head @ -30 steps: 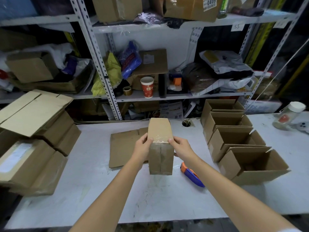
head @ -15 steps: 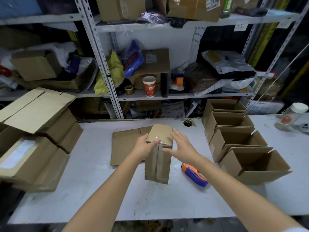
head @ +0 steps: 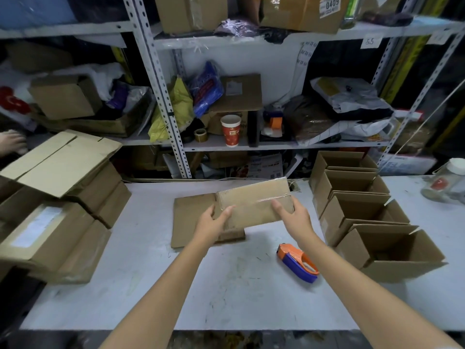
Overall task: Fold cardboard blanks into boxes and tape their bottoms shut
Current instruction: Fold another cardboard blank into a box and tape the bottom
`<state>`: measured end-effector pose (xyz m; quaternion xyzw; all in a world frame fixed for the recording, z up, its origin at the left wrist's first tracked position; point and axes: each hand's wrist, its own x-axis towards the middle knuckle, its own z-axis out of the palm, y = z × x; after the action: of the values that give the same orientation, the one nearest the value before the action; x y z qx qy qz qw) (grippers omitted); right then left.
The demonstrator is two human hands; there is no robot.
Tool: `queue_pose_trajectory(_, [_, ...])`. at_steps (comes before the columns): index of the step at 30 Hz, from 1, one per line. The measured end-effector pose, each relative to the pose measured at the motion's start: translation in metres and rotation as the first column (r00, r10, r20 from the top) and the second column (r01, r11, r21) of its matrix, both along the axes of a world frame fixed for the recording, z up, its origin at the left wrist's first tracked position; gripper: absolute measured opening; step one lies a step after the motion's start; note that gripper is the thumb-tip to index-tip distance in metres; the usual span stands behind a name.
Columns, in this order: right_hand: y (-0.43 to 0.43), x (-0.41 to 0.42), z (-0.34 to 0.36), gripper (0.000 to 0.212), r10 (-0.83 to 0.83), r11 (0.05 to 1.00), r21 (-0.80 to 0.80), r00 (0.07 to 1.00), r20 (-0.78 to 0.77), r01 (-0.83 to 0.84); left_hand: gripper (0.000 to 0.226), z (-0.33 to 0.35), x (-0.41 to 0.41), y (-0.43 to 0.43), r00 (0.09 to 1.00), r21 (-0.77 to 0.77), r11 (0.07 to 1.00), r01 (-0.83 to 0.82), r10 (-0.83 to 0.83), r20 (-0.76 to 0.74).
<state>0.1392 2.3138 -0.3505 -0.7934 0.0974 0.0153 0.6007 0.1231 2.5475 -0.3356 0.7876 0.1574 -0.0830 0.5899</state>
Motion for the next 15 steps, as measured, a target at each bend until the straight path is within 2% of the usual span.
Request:
queue_pose_trajectory(2, [0.004,-0.001,0.001,0.055,0.000,0.999,0.052,1.000,0.008,-0.001,0.054,0.001,-0.004,-0.004,0.999,-0.071,0.996,0.048,-0.047,0.016])
queue_pose_trajectory(5, [0.007,-0.006,0.002,0.040,0.032,0.997,0.067,0.999,0.026,-0.034,0.033,0.001,-0.002,-0.001,0.997,-0.051,0.998,0.049,-0.046,0.064])
queue_pose_trajectory(7, [0.006,-0.009,0.000,0.029,0.071,0.996,0.058,0.997,0.032,-0.073,0.027,0.001,-0.002,0.006,0.995,-0.032,0.998,0.061,-0.058,0.077])
queue_pose_trajectory(9, [0.006,-0.012,0.002,0.030,0.104,0.994,0.038,0.995,0.004,-0.104,0.032,0.002,-0.003,0.010,0.993,-0.025,0.998,0.057,-0.054,0.105])
queue_pose_trajectory(12, [0.006,-0.010,0.012,0.044,0.143,0.990,0.035,0.982,-0.119,-0.140,0.051,0.001,-0.006,0.015,0.986,0.011,0.997,0.072,-0.073,0.151])
queue_pose_trajectory(15, [-0.002,0.002,0.027,0.054,0.082,0.986,0.161,0.944,-0.321,-0.031,0.071,-0.003,-0.008,0.020,0.978,0.067,0.992,0.111,-0.121,0.168])
